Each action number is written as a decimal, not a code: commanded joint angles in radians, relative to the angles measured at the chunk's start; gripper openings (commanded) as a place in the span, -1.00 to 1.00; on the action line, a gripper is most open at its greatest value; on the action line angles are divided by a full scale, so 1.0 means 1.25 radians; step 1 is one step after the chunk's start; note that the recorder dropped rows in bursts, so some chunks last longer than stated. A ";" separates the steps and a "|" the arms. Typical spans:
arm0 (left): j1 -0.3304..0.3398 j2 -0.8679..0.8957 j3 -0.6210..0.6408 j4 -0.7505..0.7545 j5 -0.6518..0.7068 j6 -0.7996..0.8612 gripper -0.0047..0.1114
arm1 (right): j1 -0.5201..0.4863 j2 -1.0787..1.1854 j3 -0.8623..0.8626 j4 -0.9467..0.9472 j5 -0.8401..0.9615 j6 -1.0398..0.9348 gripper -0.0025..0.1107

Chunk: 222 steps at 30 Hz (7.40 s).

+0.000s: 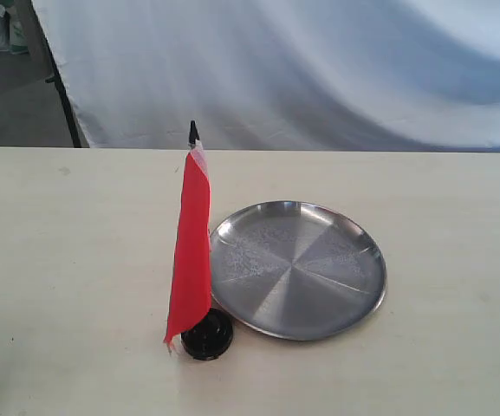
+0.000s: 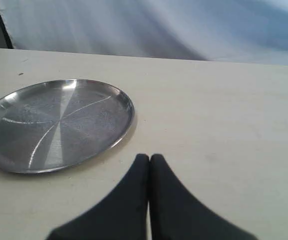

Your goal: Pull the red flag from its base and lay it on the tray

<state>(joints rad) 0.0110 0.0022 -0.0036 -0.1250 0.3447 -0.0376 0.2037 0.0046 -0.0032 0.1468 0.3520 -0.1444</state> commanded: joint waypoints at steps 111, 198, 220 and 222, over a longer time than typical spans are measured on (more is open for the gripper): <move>0.002 -0.002 0.003 -0.008 0.000 -0.003 -0.92 | 0.455 1.397 -0.623 1.278 0.053 -1.452 -0.92; 0.002 -0.002 0.003 -0.008 0.000 -0.003 -0.92 | 0.493 1.437 -0.749 1.278 -0.608 -1.542 -0.96; 0.002 -0.002 0.003 -0.008 0.000 -0.003 -0.92 | 0.595 1.605 -0.811 1.184 -0.843 -1.492 -0.96; 0.002 -0.002 0.003 -0.008 0.000 -0.003 -0.92 | 0.595 1.613 -0.825 1.186 -0.838 -1.465 -0.96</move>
<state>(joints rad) 0.0110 0.0022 -0.0036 -0.1250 0.3447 -0.0376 0.9457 2.0073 -1.0139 1.6336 -0.7215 -2.0232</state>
